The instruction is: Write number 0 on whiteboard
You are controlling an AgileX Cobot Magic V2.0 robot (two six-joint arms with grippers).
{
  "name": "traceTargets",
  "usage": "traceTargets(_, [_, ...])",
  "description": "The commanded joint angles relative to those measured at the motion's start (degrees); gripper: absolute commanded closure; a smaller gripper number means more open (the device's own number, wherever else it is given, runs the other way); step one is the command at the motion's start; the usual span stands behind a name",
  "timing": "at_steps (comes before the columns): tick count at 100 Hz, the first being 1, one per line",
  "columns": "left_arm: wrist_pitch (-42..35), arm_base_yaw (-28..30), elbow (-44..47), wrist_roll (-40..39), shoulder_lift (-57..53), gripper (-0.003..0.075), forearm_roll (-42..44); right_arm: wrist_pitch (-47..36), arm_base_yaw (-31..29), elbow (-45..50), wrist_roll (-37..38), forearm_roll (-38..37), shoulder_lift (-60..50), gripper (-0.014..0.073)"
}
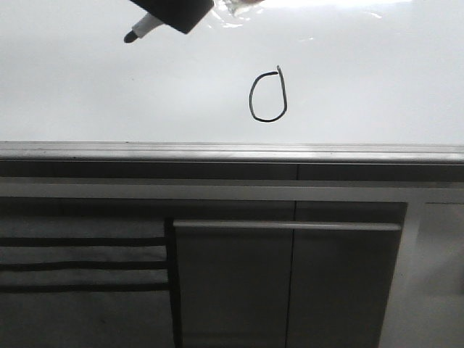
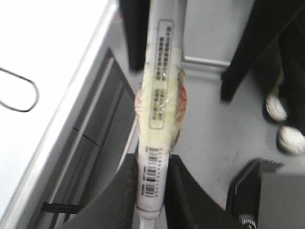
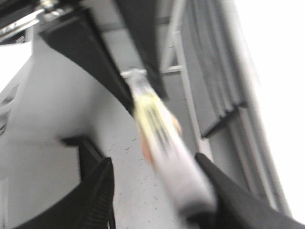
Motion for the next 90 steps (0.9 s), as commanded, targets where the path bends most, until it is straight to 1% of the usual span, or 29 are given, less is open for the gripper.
traceTargets(1, [-8.92, 2.34, 0.21, -3.97, -1.24, 0.0741, -1.22, -1.21, -4.16, -1.34, 3.85, 1.09, -4.48, 0.0267])
traceTargets(13, [-18.57, 6.00, 3.94, -6.41, -1.24, 0.0741, -1.32, -2.75, -10.67, 0.37, 7.41, 1.09, -8.85, 0.0267])
traceTargets(26, [-32.78, 9.67, 8.01, -7.93, -1.14, 0.0741, -2.27, -3.50, -16.54, 4.86, 8.09, 1.09, -13.73, 0.0267])
traceTargets(37, [-46.92, 12.64, 11.25, -7.93, 0.26, 0.0741, -7.40, -4.58, -18.45, 9.14, 8.09, 1.09, -17.37, 0.0267])
traceTargets(44, [-52.58, 14.24, 11.86, -7.93, 2.17, 0.0741, -10.11, -5.97, -18.62, 11.75, 8.09, 1.09, -18.82, 0.0267])
traceTargets(50, [-55.25, 15.21, 11.56, -7.93, 4.47, 0.0741, -11.90, -6.75, -18.62, 13.60, 8.09, 1.09, -19.64, 0.0267])
traceTargets(63, [-58.99, 16.44, 10.98, -7.93, 8.98, 0.0740, -13.03, -7.59, -18.62, 15.76, 8.55, 1.09, -20.19, 0.0267])
traceTargets(69, [-59.27, 16.88, 10.29, -8.04, 10.83, 0.0740, -17.71, -7.59, -18.62, 16.30, 8.55, 1.09, -20.19, 0.0267])
traceTargets(73, [-59.27, 17.30, 9.77, -8.04, 11.75, 0.0740, -19.39, -7.59, -18.62, 16.32, 8.55, 1.09, -20.19, 0.0267])
traceTargets(90, [-60.01, 18.15, 7.52, -8.04, 16.21, 0.0740, -19.40, -7.81, -18.62, 16.32, 8.55, 1.34, -20.19, 0.0267])
